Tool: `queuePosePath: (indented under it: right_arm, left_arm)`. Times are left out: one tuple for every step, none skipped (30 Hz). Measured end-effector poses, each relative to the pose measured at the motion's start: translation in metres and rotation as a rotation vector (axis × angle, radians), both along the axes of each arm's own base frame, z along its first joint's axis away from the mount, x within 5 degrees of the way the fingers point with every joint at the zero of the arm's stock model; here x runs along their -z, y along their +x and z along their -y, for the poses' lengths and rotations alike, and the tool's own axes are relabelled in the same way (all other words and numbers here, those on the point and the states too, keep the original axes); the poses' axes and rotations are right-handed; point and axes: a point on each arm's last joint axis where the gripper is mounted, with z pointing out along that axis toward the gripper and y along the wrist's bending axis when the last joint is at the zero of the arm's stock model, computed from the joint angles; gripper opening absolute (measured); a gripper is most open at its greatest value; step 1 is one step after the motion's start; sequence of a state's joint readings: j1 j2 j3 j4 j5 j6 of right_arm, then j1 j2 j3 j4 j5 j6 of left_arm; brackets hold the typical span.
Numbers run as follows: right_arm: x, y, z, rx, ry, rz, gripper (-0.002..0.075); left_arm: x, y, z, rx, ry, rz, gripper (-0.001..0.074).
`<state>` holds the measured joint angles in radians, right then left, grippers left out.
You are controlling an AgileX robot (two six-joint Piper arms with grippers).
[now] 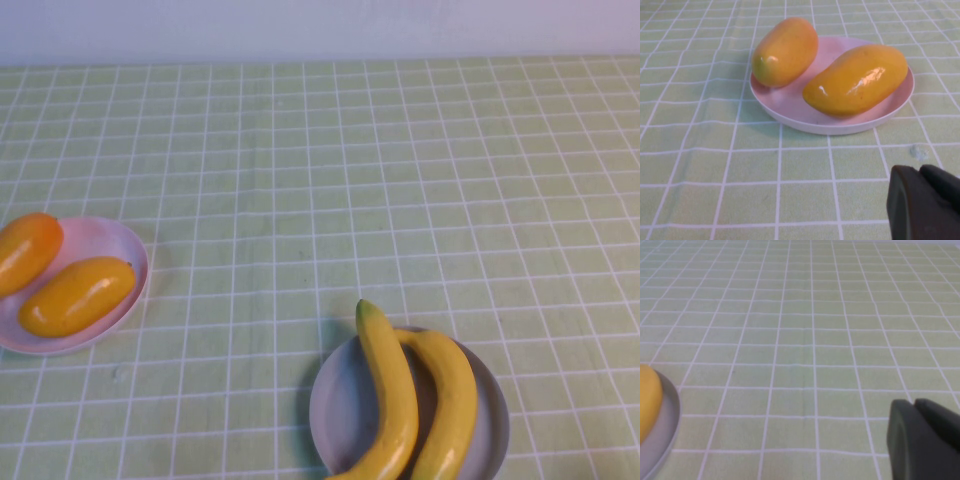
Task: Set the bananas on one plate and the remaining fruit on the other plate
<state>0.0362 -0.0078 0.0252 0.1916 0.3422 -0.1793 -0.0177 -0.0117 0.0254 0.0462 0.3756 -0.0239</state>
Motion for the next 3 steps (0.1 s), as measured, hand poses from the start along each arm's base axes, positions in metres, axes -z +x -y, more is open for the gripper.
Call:
queuePosePath:
  right_arm:
    - [0.0000, 0.0000, 0.0000, 0.000, 0.000, 0.000, -0.0015]
    - [0.0000, 0.0000, 0.0000, 0.000, 0.000, 0.000, -0.0015]
    - [0.0000, 0.0000, 0.0000, 0.000, 0.000, 0.000, -0.0015]
  left_arm:
    - [0.0000, 0.0000, 0.0000, 0.000, 0.000, 0.000, 0.0000]
    - [0.0000, 0.0000, 0.0000, 0.000, 0.000, 0.000, 0.0000]
    - [0.0000, 0.0000, 0.0000, 0.000, 0.000, 0.000, 0.0000]
